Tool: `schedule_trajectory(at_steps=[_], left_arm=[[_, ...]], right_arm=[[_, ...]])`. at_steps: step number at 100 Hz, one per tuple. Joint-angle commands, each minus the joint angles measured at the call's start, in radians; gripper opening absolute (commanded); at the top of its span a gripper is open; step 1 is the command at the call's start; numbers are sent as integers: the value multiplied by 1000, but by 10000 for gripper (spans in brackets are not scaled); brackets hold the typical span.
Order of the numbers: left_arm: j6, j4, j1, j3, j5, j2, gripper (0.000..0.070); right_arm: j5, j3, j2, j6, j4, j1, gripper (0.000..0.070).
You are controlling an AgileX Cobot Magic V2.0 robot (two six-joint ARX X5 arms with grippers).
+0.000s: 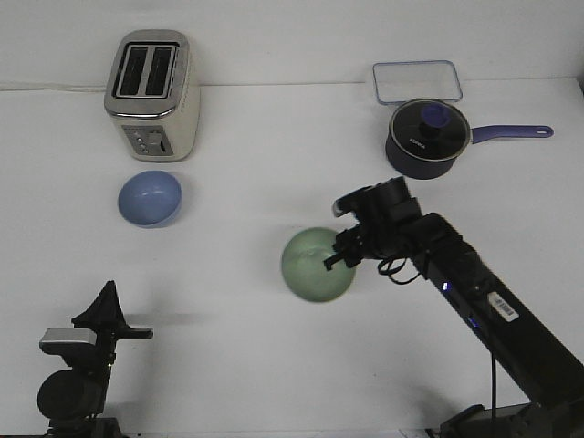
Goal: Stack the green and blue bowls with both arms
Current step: 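Carry the green bowl toward the table center and lower it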
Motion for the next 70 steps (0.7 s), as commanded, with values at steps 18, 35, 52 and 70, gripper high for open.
schedule_trajectory(at_steps=[18, 35, 52, 70], left_arm=[[0, 10, 0, -19, 0, -1, 12], [0, 10, 0, -19, 0, -1, 12], [0, 10, 0, -19, 0, -1, 12], [0, 10, 0, -19, 0, -1, 12]], right_arm=[[1, -145, 7, 100, 159, 134, 3], [5, -228, 7, 130, 224, 161, 3], [5, -269, 7, 145, 252, 170, 3], [42, -272, 8, 143, 253, 169, 4]])
